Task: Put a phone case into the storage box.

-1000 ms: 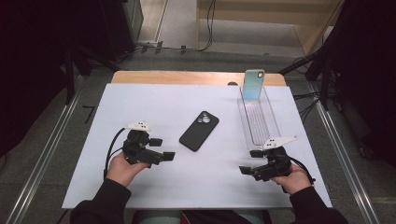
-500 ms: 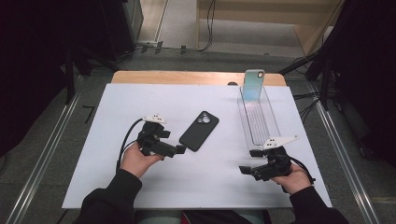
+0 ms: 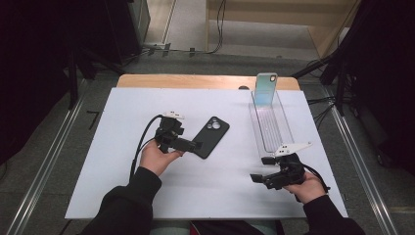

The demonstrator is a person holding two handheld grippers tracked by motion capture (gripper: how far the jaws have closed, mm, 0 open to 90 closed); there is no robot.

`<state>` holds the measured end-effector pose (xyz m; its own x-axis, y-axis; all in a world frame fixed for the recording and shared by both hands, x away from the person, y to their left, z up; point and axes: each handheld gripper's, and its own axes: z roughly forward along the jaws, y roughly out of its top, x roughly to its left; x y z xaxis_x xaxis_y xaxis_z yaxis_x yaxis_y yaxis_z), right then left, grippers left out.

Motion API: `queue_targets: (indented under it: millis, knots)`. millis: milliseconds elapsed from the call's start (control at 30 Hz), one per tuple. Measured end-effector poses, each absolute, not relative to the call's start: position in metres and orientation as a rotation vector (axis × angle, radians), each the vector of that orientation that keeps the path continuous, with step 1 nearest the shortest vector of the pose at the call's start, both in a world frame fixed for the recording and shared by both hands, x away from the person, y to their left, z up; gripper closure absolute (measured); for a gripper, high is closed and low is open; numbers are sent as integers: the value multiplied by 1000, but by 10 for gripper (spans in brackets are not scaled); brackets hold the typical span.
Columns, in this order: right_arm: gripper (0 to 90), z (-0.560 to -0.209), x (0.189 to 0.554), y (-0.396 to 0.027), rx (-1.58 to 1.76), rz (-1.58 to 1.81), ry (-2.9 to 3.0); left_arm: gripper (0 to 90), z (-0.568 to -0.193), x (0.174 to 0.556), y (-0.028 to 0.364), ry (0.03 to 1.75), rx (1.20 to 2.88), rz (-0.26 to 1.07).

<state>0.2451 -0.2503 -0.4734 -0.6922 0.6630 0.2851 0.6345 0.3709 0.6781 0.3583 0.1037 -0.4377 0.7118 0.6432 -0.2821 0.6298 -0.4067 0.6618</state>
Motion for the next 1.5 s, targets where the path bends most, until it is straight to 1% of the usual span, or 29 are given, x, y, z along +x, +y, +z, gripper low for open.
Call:
queue_targets:
  millis: [200, 300, 433, 667, 967, 1500]
  knots:
    - [150, -473, 245, -250, 1217, 1247, 2572, 7, -443, 365, 94, 990, 2137, 74]
    - [150, -472, 246, -251, 1218, 1256, 2564, 46, -444, 368, 89, 1001, 2115, 102]
    - [150, -472, 246, -252, 1218, 1259, 2558, 47, -443, 371, 80, 983, 2147, 136]
    - [150, -474, 245, -249, 1206, 1242, 2574, 47, -449, 379, 67, 1000, 2162, 166]
    - [150, -474, 242, -251, 1225, 1245, 2562, 47, -459, 386, 52, 1001, 2191, 176]
    - [150, -475, 241, -253, 1235, 1243, 2555, 47, -468, 384, 46, 991, 2219, 199]
